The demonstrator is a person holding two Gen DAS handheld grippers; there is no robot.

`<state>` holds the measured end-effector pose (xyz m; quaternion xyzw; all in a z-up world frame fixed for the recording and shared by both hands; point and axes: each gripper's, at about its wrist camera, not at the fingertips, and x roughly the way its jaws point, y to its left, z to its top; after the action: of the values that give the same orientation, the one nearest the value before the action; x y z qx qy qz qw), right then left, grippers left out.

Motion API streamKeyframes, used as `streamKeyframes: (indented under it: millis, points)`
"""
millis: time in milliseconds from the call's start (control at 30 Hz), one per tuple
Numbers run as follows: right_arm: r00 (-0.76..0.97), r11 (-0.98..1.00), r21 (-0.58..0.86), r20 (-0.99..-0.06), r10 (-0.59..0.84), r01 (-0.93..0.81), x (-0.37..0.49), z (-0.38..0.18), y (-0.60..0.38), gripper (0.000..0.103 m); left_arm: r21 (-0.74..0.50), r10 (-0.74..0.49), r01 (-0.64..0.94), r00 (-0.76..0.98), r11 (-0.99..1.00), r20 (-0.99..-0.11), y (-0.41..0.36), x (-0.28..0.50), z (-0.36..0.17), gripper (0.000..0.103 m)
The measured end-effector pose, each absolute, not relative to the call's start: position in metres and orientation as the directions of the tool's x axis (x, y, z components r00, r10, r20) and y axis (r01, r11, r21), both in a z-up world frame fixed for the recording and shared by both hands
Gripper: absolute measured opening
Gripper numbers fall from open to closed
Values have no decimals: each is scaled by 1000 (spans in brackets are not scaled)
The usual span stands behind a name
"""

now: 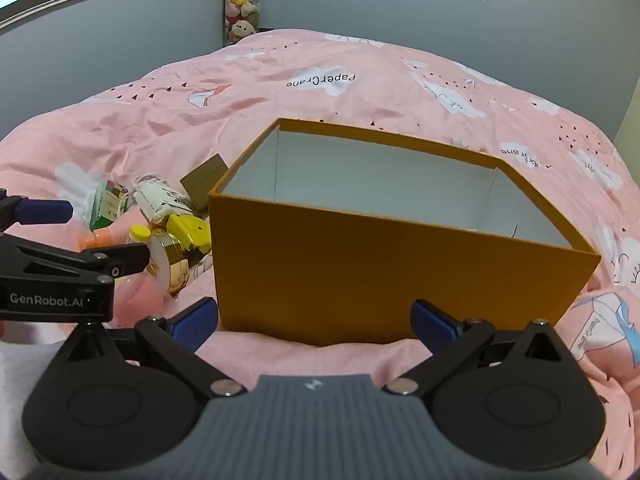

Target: Organize rigid objects

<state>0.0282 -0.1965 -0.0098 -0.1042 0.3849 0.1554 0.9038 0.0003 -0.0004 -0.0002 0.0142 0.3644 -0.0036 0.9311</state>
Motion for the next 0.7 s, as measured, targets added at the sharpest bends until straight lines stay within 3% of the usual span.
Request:
streamKeyframes:
  millis: [700]
  points:
    - [634,936,-46,-747,200,-349,30,-16,-195,100,14,8,2,721,1000,-693,4,2,-5,103]
